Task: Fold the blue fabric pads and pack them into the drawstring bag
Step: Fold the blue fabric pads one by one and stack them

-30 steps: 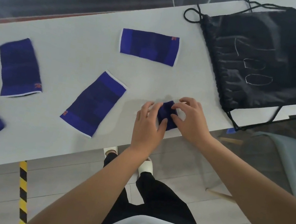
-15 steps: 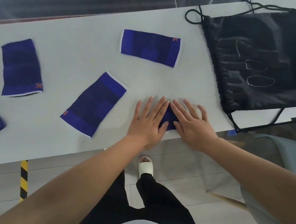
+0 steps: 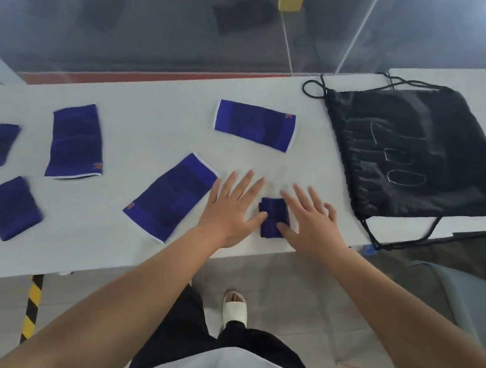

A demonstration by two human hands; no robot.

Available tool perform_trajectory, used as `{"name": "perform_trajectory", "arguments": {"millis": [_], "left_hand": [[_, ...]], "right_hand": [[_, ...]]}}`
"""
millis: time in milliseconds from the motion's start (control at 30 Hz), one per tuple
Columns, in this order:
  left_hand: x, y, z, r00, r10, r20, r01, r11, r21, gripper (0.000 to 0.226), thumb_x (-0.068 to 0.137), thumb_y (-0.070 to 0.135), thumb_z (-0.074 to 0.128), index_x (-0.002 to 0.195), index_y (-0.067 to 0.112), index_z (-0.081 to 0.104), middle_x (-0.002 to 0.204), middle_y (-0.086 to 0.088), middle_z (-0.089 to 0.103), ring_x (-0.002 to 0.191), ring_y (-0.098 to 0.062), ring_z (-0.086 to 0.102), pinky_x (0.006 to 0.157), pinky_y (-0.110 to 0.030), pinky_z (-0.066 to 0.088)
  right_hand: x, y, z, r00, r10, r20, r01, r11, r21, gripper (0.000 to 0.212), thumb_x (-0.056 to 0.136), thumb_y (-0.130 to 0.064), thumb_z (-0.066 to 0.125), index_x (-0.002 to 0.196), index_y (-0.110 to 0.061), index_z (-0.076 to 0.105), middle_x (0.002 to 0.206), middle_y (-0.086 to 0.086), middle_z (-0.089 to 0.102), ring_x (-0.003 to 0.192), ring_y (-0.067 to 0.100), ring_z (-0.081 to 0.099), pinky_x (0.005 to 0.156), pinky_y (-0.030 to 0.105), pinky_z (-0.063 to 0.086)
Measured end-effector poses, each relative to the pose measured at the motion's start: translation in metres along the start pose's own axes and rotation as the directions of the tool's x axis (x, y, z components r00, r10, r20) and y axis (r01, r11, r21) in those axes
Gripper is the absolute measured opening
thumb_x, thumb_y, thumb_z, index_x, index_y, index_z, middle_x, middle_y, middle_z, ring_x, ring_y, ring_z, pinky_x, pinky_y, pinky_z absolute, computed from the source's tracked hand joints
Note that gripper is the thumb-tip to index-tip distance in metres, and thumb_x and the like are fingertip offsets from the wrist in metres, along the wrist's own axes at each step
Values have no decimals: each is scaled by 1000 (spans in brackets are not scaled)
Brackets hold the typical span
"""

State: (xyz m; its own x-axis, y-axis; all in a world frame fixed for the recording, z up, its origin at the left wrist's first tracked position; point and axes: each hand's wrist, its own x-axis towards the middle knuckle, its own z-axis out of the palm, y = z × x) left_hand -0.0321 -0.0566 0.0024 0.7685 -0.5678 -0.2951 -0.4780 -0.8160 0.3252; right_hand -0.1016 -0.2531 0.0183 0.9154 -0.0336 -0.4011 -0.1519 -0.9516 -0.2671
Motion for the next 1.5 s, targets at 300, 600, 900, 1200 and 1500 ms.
{"name": "perform_trajectory", "arguments": {"millis": [300,600,900,1200,1500], "left_hand": [[-142,-96,-22,836,-513,-198,389,806,-447,79,93,46,61,157,37,15,169,5,8,155,-24,7,125,-46,10],[-249,-171,-11,574,-815,-74,621,493,-609,72,90,27,67,153,24,33,166,1,18,150,-24,24,118,-46,32],[-249,-308,-33,588,-807,-58,607,487,-628,68,86,20,73,147,19,43,158,-3,38,144,-23,36,116,-39,33],[-203,-440,-79,763,-640,-93,460,639,-616,58,86,11,71,141,15,52,145,-4,52,132,-23,49,107,-35,40],[-171,-482,-98,920,-389,36,362,812,-459,57,85,9,73,138,19,55,133,-5,58,118,-23,57,95,-34,51]], "right_hand": [[-19,-103,-21,990,-129,-59,138,971,194,65,96,-53,49,154,-37,24,168,-7,8,155,22,2,123,48,8],[-1,-230,43,919,-340,202,280,920,273,66,94,-51,52,154,-34,28,168,-3,16,155,23,9,123,46,10],[28,-313,71,905,-335,264,300,940,164,61,96,-49,53,151,-33,34,165,-4,23,152,21,17,121,44,13],[54,-445,104,918,-240,315,266,963,-44,61,99,-46,45,155,-30,26,166,0,19,153,24,13,123,47,11],[79,-523,137,927,-178,331,220,971,-94,54,99,-39,47,151,-33,34,168,1,15,154,29,9,120,55,16]]}}
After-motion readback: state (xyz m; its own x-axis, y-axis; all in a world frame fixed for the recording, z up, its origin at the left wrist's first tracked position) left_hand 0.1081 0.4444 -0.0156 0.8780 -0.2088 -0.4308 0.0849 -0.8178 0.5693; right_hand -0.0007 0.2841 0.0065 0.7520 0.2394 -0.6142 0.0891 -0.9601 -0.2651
